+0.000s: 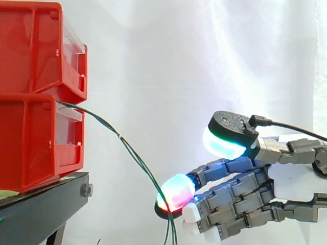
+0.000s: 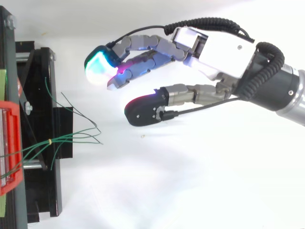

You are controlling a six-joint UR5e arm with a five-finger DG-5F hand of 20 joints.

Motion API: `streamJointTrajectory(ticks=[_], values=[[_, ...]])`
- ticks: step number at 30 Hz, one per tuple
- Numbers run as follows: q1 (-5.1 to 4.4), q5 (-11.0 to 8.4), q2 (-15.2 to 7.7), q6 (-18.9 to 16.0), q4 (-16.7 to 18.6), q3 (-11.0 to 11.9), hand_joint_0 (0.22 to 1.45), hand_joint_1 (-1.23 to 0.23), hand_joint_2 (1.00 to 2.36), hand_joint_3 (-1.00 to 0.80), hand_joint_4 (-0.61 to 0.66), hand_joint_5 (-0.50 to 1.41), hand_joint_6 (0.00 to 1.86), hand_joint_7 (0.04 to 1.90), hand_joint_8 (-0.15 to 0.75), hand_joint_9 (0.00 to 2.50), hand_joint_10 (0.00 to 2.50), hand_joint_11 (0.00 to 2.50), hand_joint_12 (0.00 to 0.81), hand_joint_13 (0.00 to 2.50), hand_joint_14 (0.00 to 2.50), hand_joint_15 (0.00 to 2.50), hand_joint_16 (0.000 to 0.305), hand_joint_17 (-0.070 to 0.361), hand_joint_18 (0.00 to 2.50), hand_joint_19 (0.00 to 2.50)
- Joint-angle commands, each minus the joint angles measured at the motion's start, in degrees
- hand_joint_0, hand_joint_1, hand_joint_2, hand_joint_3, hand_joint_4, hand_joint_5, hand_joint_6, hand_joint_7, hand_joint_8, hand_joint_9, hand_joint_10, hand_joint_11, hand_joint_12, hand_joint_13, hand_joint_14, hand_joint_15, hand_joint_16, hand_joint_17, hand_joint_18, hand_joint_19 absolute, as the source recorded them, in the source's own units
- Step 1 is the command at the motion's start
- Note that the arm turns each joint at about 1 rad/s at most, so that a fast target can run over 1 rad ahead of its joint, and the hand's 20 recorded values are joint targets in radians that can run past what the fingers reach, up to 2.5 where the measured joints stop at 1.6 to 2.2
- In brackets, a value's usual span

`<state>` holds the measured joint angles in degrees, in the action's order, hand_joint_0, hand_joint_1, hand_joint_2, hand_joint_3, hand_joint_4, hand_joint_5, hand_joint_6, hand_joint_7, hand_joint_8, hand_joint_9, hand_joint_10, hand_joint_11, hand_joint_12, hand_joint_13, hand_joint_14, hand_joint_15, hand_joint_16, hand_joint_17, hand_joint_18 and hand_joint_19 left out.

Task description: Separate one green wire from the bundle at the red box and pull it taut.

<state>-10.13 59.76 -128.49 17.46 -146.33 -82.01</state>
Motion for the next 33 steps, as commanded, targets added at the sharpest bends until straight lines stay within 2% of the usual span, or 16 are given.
streamJointTrajectory(ticks=[1,4,5,6,7,10,15,26,33], values=[[-0.69,-0.08,-1.15,1.61,1.31,0.01,0.55,-0.56,1.00,-0.45,0.29,-0.16,0.50,0.72,0.252,0.82,0.01,0.24,0.331,0.64,0.01,0.25,0.048,0.109,0.47,0.44],[-0.69,0.19,-2.64,0.91,2.28,1.33,0.55,-0.56,1.00,-0.45,0.29,-0.16,0.50,0.72,0.255,0.82,0.01,0.24,0.331,0.65,0.01,0.26,0.049,0.110,0.48,0.45],[-0.69,0.89,-5.72,-0.94,2.89,3.88,0.55,-0.56,1.01,-0.45,0.29,-0.16,0.50,0.72,0.255,0.82,0.01,0.24,0.332,0.65,0.01,0.26,0.049,0.110,0.49,0.45],[-0.69,1.24,-6.42,-1.55,2.72,4.84,0.55,-0.56,1.00,-0.45,0.29,-0.16,0.50,0.71,0.255,0.82,0.01,0.24,0.333,0.65,0.01,0.26,0.049,0.110,0.49,0.46],[-0.69,1.86,-8.00,-2.61,2.37,6.87,0.55,-0.56,1.00,-0.45,0.29,-0.16,0.50,0.72,0.256,0.82,0.01,0.25,0.334,0.66,0.01,0.27,0.049,0.110,0.49,0.46],[-0.69,2.73,-10.03,-3.05,0.34,10.47,0.55,-0.56,1.00,-0.45,0.29,-0.16,0.50,0.72,0.253,0.83,0.01,0.25,0.337,0.67,0.01,0.27,0.049,0.111,0.50,0.47],[-1.48,2.38,-10.03,-2.08,0.34,10.64,0.55,-0.56,1.01,-0.45,0.29,-0.16,0.50,0.72,0.254,0.83,0.01,0.25,0.335,0.67,0.01,0.28,0.050,0.112,0.51,0.48],[-1.56,2.47,-9.94,-3.49,0.70,10.64,0.55,-0.55,1.00,-0.45,0.30,-0.15,0.50,0.72,0.256,0.84,0.01,0.26,0.335,0.69,0.01,0.29,0.051,0.114,0.54,0.50],[-1.56,3.26,-9.94,-3.75,-0.01,13.02,0.55,-0.55,1.01,-0.45,0.30,-0.15,0.50,0.73,0.252,0.85,0.01,0.27,0.334,0.69,0.01,0.29,0.051,0.115,0.55,0.50]])
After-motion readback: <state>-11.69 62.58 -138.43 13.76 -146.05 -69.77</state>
